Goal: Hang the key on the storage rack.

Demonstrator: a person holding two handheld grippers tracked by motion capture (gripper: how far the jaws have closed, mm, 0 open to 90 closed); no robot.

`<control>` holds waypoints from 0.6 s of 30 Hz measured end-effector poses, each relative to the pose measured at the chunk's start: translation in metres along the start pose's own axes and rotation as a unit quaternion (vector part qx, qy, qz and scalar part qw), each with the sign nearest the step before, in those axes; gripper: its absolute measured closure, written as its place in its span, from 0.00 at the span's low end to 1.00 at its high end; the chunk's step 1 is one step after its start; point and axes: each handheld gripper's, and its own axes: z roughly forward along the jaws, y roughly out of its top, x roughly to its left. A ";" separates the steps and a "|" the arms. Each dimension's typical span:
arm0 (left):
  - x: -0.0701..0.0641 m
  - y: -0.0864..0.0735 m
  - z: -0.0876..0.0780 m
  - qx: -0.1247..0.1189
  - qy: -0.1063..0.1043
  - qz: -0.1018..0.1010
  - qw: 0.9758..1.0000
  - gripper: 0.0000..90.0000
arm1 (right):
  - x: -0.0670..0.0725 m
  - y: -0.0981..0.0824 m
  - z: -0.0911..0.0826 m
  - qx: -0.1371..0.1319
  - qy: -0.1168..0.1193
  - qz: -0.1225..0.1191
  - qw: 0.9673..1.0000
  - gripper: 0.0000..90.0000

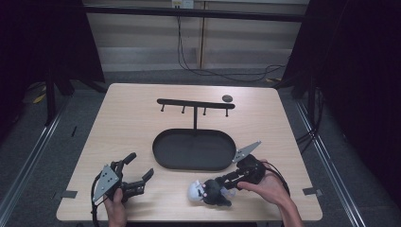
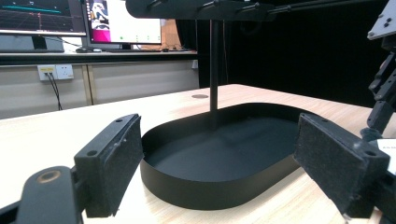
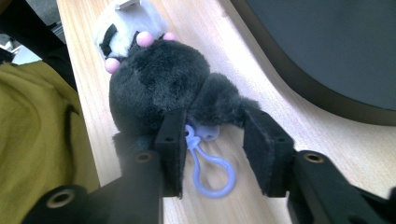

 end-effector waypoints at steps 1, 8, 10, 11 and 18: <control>0.000 0.000 0.000 0.000 0.000 0.000 1.000 0.17 | -0.001 0.001 0.001 0.007 0.003 -0.002 1.000 0.65; 0.000 0.000 0.000 0.000 0.000 0.000 1.000 0.17 | -0.005 0.005 0.003 0.074 0.029 -0.007 0.997 0.72; 0.000 0.000 0.000 0.000 0.000 0.000 1.000 0.17 | -0.006 0.007 0.005 0.097 0.038 -0.011 0.995 0.74; 0.000 0.000 0.000 0.000 0.000 0.000 1.000 0.17 | -0.006 0.009 0.008 0.106 0.039 -0.014 0.994 0.74; 0.000 0.000 0.000 0.000 0.000 0.000 1.000 0.17 | -0.014 0.014 0.020 0.130 0.061 -0.026 0.989 0.69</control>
